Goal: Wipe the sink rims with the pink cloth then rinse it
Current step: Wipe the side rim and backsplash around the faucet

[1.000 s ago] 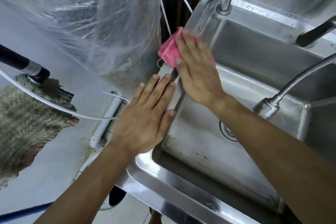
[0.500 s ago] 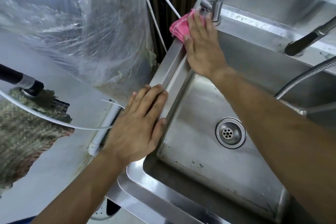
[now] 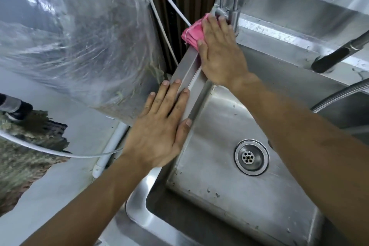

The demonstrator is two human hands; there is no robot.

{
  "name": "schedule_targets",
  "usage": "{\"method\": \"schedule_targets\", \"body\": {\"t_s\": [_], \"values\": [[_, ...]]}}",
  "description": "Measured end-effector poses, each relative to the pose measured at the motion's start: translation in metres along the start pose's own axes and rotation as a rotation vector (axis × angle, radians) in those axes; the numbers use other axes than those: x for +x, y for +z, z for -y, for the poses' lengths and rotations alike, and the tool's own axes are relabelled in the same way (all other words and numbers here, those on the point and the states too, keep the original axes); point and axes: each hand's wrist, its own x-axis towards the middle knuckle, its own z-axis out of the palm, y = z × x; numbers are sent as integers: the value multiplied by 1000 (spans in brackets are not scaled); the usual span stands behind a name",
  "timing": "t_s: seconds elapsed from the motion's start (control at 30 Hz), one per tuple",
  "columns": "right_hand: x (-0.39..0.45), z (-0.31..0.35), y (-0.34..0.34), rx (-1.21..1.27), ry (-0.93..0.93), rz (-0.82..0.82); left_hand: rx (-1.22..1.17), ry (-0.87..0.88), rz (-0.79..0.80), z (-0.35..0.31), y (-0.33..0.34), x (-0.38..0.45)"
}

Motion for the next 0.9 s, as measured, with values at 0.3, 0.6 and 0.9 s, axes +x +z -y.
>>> {"method": "schedule_targets", "body": {"t_s": [0.3,0.6,0.9], "values": [[18,-2,0,51,-114,63,-4,78,12,8,-3,14],[24,20,-1,114,77,33,-75,65,2,8,-3,17],[51,-1,0,-35,-56,-60,-97,68,-12,8,-2,17]]}}
